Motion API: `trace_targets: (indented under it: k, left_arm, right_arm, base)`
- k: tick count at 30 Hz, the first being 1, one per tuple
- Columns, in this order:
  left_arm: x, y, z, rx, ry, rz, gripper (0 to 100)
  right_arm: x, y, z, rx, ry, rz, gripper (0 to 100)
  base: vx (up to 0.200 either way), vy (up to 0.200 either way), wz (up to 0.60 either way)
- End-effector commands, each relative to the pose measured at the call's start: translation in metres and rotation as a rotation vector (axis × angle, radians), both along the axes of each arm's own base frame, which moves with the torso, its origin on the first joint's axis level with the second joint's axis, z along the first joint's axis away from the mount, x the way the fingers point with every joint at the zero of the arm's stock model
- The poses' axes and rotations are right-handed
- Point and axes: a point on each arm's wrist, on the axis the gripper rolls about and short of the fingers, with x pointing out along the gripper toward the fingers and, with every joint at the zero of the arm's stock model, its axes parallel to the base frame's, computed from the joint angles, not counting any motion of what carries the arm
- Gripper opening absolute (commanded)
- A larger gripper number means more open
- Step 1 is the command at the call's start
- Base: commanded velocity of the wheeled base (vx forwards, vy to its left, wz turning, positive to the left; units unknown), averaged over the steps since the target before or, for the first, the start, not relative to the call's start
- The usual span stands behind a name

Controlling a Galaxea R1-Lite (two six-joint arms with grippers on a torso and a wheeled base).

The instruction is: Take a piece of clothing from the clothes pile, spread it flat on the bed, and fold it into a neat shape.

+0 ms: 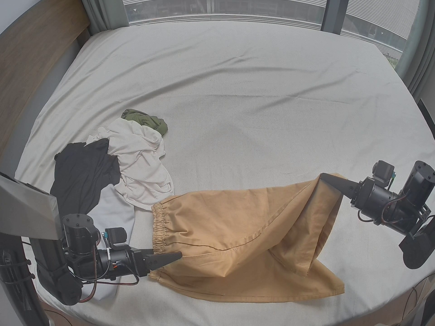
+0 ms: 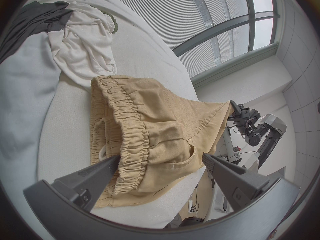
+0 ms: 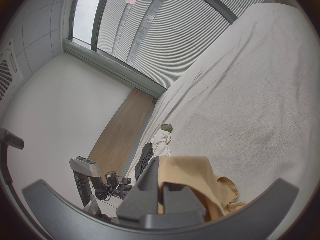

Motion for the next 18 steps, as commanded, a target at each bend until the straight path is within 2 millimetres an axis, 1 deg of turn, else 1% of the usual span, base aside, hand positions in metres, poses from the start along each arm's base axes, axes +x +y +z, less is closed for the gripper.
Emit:
trace_targets:
  k: [1,5,6,7,11,15,18]
  left_arm:
    - [0.002,-0.002,0.007,-0.011,-0.033,-0.004,100]
    - [-0.001,-0.008,0.017,-0.053,-0.034,-0.015,100]
    - [-0.001,-0.008,0.017,-0.053,-0.034,-0.015,100]
    - [-0.005,-0.013,0.026,-0.087,-0.031,-0.025,100]
    - [-0.012,-0.023,0.035,-0.112,-0.04,-0.067,100]
    - [-0.015,-0.027,0.035,-0.11,-0.037,-0.088,100]
    - [-0.013,-0.028,0.032,-0.104,-0.034,-0.088,100]
  right_arm:
    - [0.0,0.0,-0.001,-0.001,0.003,0.001,0]
    - [0.0,0.001,-0.001,-0.001,0.005,0.002,0]
    - [0.0,0.001,-0.001,-0.001,0.005,0.002,0]
    - [0.001,0.001,-0.003,-0.002,0.009,0.002,0]
    - [0.001,0.001,-0.003,-0.002,0.011,0.002,0]
    - [0.001,0.001,-0.003,-0.002,0.011,0.002,0]
    - [0.001,0.001,-0.003,-0.002,0.011,0.002,0]
  base:
    - [0.0,0.0,0.0]
    - [0.0,0.0,0.0]
    - [0.0,0.0,0.0]
    - [0.0,0.0,0.0]
    - [0.0,0.0,0.0]
    - [0.0,0.0,0.0]
    - [0.0,0.0,0.0]
